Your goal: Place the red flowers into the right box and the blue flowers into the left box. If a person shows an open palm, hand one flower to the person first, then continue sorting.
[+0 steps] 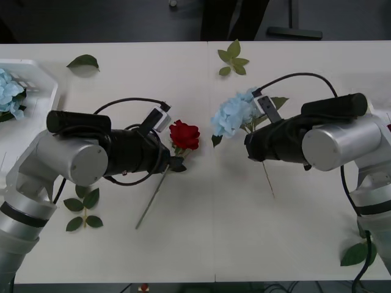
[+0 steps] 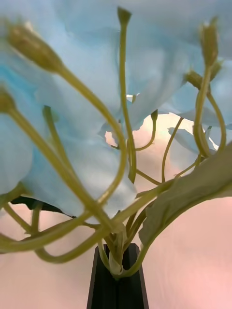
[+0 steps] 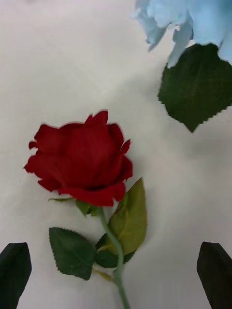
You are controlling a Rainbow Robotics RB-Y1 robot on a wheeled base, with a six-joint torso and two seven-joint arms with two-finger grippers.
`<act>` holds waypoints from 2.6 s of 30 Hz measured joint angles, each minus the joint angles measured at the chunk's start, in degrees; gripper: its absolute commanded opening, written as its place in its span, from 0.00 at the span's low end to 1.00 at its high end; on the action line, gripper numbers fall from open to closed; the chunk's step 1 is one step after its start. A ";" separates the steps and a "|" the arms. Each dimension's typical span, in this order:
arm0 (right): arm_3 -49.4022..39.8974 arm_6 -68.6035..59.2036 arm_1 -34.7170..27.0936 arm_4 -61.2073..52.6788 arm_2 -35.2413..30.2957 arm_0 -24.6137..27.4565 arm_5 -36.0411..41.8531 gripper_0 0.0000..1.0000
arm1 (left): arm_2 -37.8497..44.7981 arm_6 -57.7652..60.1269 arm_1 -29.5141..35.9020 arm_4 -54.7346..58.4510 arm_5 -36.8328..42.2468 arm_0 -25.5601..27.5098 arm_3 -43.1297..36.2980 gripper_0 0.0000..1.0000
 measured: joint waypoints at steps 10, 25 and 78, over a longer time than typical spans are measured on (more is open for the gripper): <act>-4.14 0.26 0.00 -19.78 -2.31 -0.90 -7.72 0.00 | 16.29 -2.89 5.83 28.86 9.73 2.52 -7.34 1.00; -5.71 11.64 4.59 -31.15 -2.28 -3.50 -24.83 0.00 | 13.27 -29.64 7.42 54.31 2.22 11.84 -7.33 1.00; -5.68 19.70 6.99 -39.77 -0.20 -3.51 -26.06 0.00 | 15.13 -35.92 3.96 55.72 -7.65 8.58 -3.81 1.00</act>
